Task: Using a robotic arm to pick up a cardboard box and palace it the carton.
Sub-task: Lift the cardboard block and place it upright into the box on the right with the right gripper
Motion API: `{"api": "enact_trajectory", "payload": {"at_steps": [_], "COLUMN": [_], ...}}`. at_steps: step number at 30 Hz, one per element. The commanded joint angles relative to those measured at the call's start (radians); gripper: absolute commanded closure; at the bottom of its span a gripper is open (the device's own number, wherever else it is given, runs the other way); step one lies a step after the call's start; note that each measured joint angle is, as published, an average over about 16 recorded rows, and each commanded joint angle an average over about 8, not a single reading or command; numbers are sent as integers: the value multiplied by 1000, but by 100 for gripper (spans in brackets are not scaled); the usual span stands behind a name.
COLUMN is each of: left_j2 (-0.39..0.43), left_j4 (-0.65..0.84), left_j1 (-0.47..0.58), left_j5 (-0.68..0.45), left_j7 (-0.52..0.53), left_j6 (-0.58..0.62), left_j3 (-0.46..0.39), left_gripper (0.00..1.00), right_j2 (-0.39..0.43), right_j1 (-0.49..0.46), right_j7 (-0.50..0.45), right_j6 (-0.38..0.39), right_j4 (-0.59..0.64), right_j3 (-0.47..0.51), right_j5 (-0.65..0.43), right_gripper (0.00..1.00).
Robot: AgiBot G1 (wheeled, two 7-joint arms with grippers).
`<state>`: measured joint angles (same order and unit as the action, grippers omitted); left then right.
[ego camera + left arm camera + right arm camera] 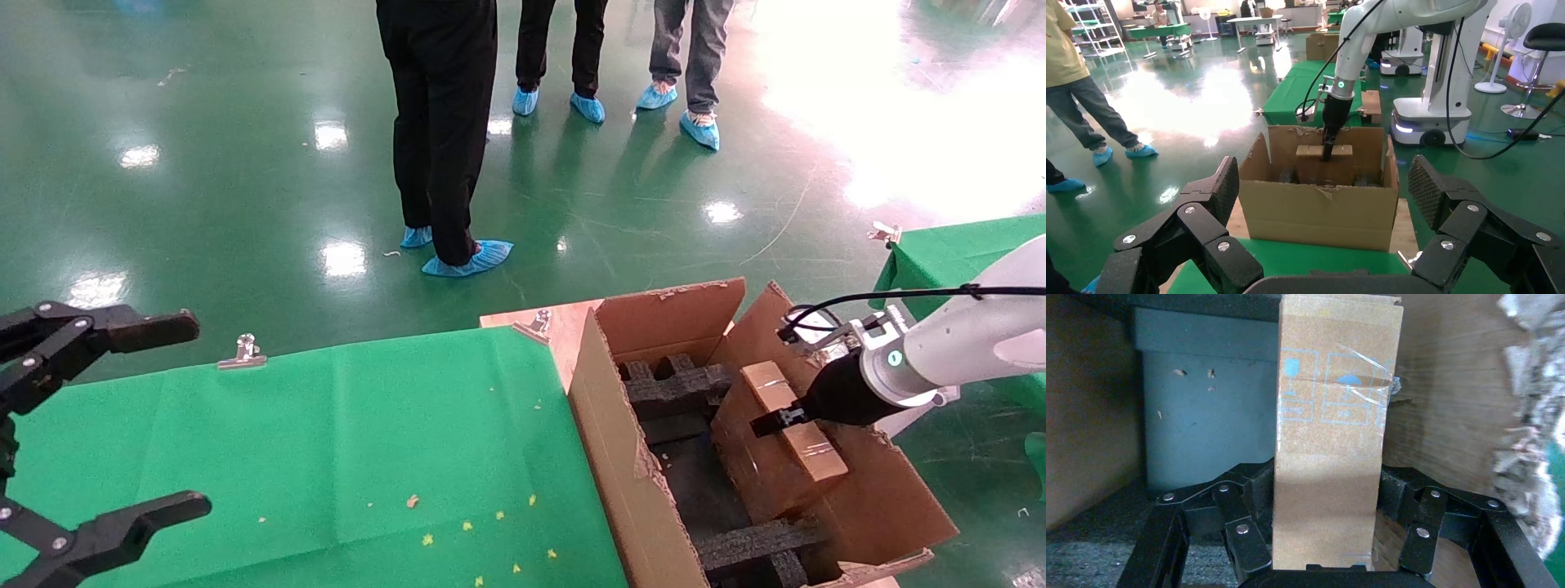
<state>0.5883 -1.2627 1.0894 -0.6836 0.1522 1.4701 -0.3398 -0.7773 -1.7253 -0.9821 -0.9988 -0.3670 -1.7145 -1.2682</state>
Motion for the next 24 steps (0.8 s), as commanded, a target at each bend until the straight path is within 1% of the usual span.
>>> {"api": "enact_trajectory", "payload": {"at_steps": [1,18,19,20,24], "left_j2": [0,0,0,0,0], "left_j4": [0,0,0,0,0], "left_j1": [0,0,0,0,0], "left_j5": [0,0,0,0,0], "left_j7": [0,0,0,0,0], "left_j6": [0,0,0,0,0], "left_j3": [0,0,0,0,0], "left_gripper": [0,0,0,0,0], "right_j2": [-13,-116,-119,-123,-132], "right_j1": [13,87,89,92,97], "right_j7": [13,125,129,133,142], "right_j6": [2,-6,-7,-7,-9], "right_j4": [21,186,191,197,215], "right_j3": [2,14,14,16,19], "right_j5": [6,30,31,33,37], "right_gripper": [100,100,97,87,37]}}
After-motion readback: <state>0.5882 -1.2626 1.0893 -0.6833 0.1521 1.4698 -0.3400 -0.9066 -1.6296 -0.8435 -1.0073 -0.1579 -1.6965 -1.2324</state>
